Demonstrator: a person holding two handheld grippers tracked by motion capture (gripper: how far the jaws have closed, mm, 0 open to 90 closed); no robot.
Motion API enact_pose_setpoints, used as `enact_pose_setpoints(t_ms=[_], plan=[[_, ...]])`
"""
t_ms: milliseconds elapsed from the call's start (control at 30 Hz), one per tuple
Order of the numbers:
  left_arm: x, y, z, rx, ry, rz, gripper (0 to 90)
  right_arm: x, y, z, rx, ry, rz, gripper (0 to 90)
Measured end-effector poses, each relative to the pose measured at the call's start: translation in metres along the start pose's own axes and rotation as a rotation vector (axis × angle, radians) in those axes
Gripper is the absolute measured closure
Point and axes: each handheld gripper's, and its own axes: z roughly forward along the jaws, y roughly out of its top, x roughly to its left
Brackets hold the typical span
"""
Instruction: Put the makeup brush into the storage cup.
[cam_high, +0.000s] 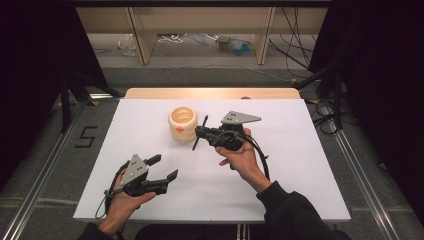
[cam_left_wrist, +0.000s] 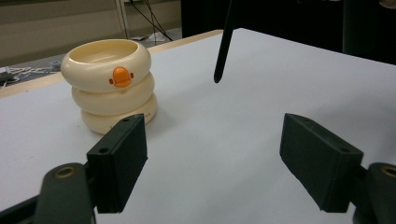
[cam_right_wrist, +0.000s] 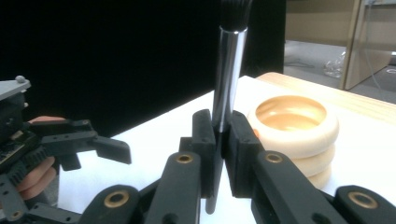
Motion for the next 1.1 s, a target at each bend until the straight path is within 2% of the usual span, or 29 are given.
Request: enact_pose_setpoints(t_ms=[200, 267, 400, 467, 567, 867, 900, 933, 967, 1100], plan=[[0.002, 0.000, 0.000, 0.002, 0.004, 0.001, 22.1, -0.005, 0.005, -0.001, 0.008, -0.016, -0.001, 84.1], [0.003, 0.000, 0.000, 0.000, 0.001, 0.002, 21.8, -0.008, 0.006, 0.001, 0.000, -0.025, -0.019, 84.1], [0.004, 0.000, 0.000, 0.003, 0.001, 0.004, 20.5, -0.012, 0.008, 0.004, 0.018, -0.035, -0.007, 84.1], [0.005, -0.001, 0.000, 0.003, 0.000, 0.000, 20.2, -0.014, 0.009, 0.006, 0.005, -0.042, -0.019, 84.1], [0.006, -0.001, 0.000, 0.010, -0.004, -0.007, 20.2, -0.015, 0.010, 0.007, 0.016, -0.045, -0.008, 84.1], [0.010, -0.002, -0.002, 0.007, 0.008, -0.021, 20.1, -0.019, 0.015, 0.013, 0.014, -0.054, -0.020, 84.0], [0.010, -0.002, -0.002, 0.007, 0.010, -0.027, 20.1, -0.021, 0.016, 0.014, 0.027, -0.056, -0.017, 84.1], [0.010, -0.002, -0.002, 0.007, 0.010, -0.027, 20.0, -0.021, 0.016, 0.014, 0.027, -0.056, -0.017, 84.1], [0.011, -0.002, -0.002, 0.008, 0.012, -0.010, 20.0, -0.023, 0.017, 0.015, 0.015, -0.059, -0.018, 84.1], [0.010, -0.002, -0.002, 0.006, 0.016, -0.015, 19.6, -0.025, 0.019, 0.016, 0.007, -0.064, -0.030, 84.1]])
